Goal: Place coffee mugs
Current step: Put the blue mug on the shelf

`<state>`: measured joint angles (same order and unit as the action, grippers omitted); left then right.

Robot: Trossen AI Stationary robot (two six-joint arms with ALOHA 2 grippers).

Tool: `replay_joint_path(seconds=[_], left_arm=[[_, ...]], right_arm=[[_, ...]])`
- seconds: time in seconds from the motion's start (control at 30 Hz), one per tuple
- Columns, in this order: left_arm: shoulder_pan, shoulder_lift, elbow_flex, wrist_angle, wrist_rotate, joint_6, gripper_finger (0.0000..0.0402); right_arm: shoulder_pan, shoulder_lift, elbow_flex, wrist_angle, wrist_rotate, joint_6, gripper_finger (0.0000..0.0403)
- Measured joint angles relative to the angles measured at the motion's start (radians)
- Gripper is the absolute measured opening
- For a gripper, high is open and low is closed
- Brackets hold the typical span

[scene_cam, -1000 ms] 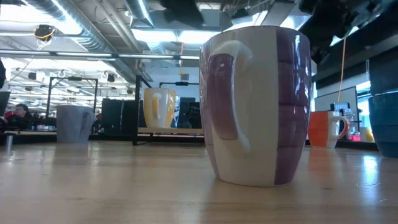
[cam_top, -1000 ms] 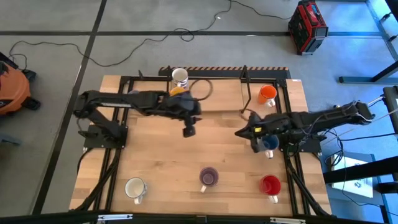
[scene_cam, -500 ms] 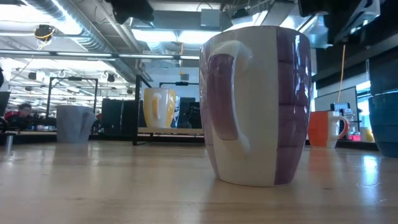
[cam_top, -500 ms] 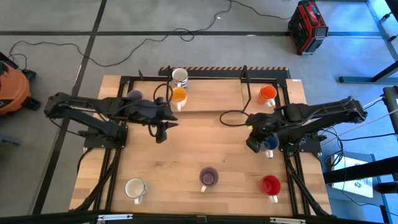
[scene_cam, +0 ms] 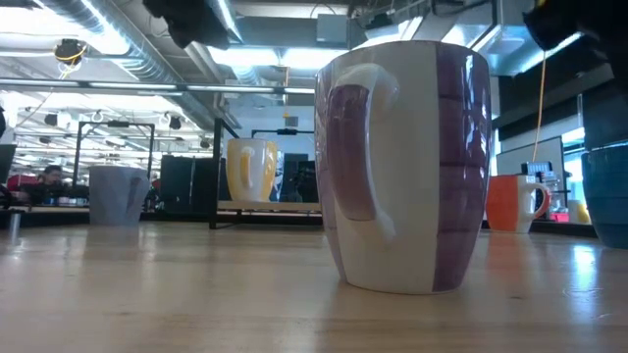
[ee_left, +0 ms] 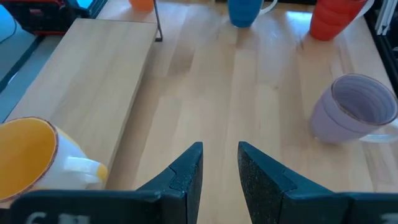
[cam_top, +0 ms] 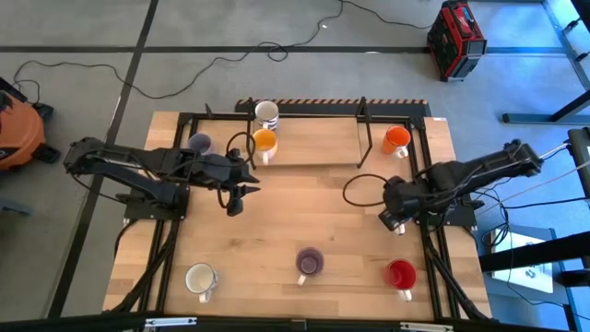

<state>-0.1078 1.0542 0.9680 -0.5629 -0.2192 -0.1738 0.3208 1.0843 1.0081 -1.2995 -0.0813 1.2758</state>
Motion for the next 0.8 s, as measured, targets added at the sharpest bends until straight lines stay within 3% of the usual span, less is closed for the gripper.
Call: replay_joint_path(seconds=[0.2, 0.37, 0.63, 0.8], left_arm=[[0.0, 0.0, 0.0, 0.004, 0.0, 0.0, 0.0094], [0.0, 0.0, 0.0, 0.004, 0.0, 0.0, 0.0094], [0.0, 0.0, 0.0, 0.004, -0.004, 0.0, 0.0094], [0.0, 0.0, 0.0, 0.004, -0.014, 0.0, 0.0094]], right_arm=[[0.007, 0.001, -0.124, 0.057, 0.02, 0.01, 0.0189], [0.007, 0.0, -0.188, 0.162, 0.064, -0.004, 0.0232], [0.006, 0.0, -0.267, 0.201, 0.072, 0.026, 0.0235], [0.006, 0.0, -0.287, 0.215, 0.055, 0.02, 0.0177]])
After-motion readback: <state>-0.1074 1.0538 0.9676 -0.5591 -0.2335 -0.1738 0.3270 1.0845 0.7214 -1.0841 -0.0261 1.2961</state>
